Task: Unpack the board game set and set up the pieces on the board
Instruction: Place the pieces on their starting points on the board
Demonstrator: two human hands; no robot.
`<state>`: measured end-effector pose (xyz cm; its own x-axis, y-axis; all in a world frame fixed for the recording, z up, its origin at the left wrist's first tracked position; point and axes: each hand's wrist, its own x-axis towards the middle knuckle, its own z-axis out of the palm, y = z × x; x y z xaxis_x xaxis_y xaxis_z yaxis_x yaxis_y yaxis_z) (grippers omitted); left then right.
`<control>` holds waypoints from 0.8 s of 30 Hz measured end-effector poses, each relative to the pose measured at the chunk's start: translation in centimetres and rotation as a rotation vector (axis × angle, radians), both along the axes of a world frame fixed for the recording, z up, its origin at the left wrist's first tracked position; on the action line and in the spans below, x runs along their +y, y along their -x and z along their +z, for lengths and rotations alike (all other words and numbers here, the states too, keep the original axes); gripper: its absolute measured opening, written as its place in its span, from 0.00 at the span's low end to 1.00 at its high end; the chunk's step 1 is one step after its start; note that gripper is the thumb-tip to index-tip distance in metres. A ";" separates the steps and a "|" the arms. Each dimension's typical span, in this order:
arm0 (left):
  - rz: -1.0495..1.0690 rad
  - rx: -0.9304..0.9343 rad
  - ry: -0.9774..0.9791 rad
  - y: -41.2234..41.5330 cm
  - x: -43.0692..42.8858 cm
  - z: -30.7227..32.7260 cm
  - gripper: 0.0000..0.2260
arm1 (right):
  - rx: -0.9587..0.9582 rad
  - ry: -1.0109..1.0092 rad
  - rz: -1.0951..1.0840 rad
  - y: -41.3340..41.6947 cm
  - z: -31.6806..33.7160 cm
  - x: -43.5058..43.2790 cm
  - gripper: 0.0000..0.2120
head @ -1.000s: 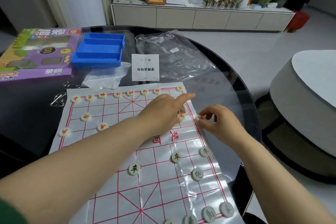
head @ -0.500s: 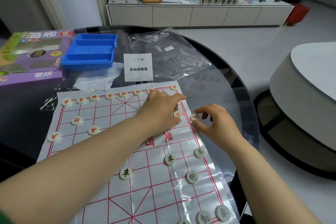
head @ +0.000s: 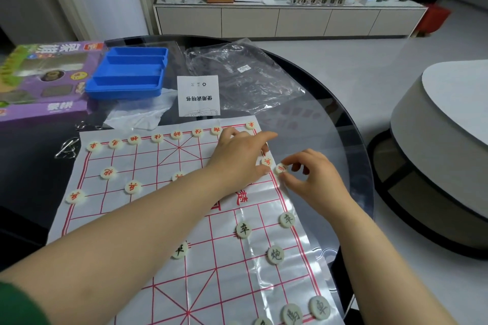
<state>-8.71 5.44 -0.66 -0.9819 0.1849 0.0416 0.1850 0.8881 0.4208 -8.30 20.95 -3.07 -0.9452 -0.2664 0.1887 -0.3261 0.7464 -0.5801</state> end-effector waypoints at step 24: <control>0.497 0.079 -0.136 -11.7 -21.0 -0.4 0.11 | -0.024 -0.295 0.423 -3.5 3.4 -12.7 0.13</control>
<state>2.99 -15.52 -1.02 -0.9426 -0.3152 0.1099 -0.2095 0.8149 0.5404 -4.78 8.28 0.36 -0.7462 -0.6652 0.0272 -0.6241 0.6848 -0.3762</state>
